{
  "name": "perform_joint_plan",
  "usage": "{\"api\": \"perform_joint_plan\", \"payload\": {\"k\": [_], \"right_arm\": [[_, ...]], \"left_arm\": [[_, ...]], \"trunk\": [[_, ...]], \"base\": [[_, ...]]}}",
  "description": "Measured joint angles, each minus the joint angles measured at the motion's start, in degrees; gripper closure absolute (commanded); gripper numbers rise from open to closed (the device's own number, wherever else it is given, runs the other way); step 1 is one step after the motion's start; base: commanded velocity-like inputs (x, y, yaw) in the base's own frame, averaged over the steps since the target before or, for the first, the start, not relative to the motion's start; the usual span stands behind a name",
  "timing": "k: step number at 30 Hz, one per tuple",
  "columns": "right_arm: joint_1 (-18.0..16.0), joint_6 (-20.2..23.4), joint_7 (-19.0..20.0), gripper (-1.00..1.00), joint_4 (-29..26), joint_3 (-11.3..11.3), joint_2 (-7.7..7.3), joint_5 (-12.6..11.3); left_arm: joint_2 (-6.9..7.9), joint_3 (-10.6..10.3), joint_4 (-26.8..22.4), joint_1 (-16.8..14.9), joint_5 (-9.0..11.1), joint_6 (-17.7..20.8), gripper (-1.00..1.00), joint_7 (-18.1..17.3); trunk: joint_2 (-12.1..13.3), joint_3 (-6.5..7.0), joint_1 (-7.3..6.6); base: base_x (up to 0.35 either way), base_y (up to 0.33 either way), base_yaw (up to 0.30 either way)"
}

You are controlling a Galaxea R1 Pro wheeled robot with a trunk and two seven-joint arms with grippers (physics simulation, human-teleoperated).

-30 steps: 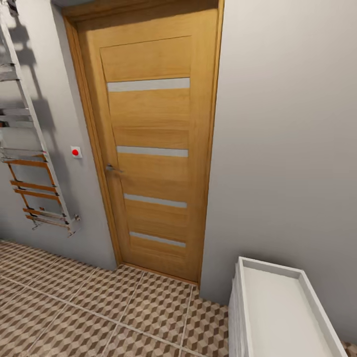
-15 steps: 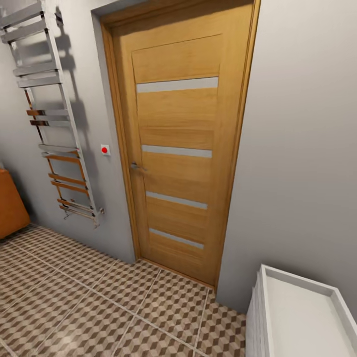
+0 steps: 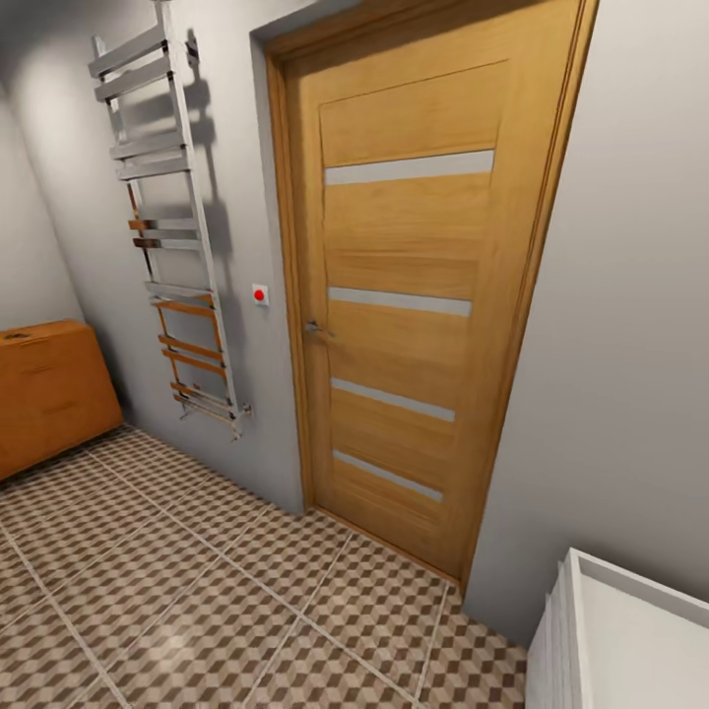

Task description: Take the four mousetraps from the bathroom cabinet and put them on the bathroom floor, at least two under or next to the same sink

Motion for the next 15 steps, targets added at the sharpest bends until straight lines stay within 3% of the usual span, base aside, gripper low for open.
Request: {"api": "perform_joint_plan", "payload": {"k": [15], "right_arm": [[0.0, 0.0, 0.0, -1.0, 0.0, 0.0, 0.0, 0.0]], "left_arm": [[0.0, 0.0, 0.0, 0.0, 0.0, 0.0, -1.0, 0.0]], "trunk": [[0.0, 0.0, 0.0]], "base": [[0.0, 0.0, 0.282]]}}
